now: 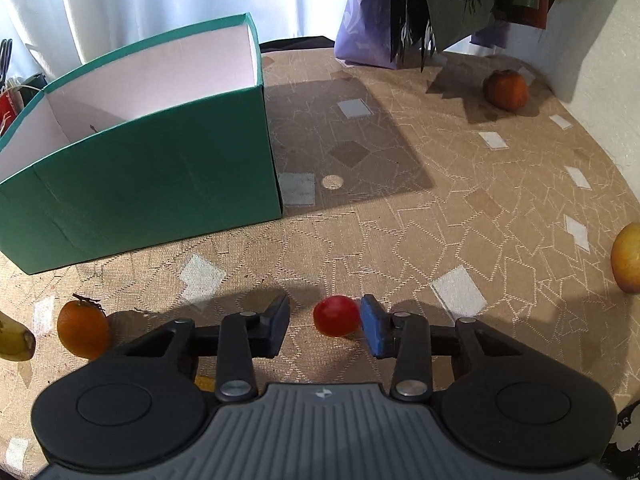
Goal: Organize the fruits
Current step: 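Lift the banana with the left gripper while the right gripper grasps a red cherry tomato, then carry the banana and the cherry tomato toward the teal box with both grippers, then lower the banana into the box and open the left gripper, then lower the cherry tomato into the box and open the right gripper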
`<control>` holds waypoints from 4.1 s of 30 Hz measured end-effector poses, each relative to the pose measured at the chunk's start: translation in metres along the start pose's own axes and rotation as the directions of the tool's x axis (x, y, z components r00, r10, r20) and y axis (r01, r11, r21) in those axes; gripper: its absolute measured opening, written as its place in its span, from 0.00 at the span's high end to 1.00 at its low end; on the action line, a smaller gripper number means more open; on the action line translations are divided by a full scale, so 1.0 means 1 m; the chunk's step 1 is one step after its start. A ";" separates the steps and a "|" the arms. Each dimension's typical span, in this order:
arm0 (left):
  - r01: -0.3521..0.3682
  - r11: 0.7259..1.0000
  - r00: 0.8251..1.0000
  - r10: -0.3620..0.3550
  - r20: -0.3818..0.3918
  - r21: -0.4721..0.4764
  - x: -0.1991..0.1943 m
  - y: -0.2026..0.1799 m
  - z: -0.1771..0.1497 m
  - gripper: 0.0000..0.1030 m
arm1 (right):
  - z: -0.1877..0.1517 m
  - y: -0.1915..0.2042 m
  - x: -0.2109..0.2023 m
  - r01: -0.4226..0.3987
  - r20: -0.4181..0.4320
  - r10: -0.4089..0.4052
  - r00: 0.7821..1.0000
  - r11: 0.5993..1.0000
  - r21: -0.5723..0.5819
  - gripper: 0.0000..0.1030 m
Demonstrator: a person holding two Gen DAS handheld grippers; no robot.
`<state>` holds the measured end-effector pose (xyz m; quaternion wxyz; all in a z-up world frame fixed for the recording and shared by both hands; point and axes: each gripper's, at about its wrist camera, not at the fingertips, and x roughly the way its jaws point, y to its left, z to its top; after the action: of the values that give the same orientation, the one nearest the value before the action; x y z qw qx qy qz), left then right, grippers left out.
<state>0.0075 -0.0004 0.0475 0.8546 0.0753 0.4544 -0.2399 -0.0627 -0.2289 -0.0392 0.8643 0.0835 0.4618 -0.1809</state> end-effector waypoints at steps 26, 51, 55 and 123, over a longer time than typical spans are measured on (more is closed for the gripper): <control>-0.027 1.000 0.999 0.027 0.041 0.001 -0.014 0.003 0.008 0.59 | 0.028 0.051 -0.054 -0.138 0.144 0.150 0.978 0.986 -0.093 0.75; -0.113 0.993 0.968 0.103 0.230 0.030 -0.042 -0.003 0.102 0.59 | 0.031 0.060 -0.079 -0.157 0.224 0.173 0.959 0.984 -0.086 0.75; -0.111 0.994 0.969 0.105 0.224 0.017 -0.036 0.000 0.109 0.59 | 0.030 0.056 -0.080 -0.150 0.228 0.163 0.960 0.986 -0.072 0.75; -0.305 0.880 0.923 0.367 0.113 -0.365 -0.003 0.041 0.039 0.00 | 0.096 0.072 -0.053 -0.134 0.331 0.167 0.929 0.984 -0.119 0.74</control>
<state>0.0545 0.0227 0.0685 0.9205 -0.0174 0.3902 -0.0109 0.0117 -0.1800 0.0568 0.9453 0.0452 0.3060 -0.1038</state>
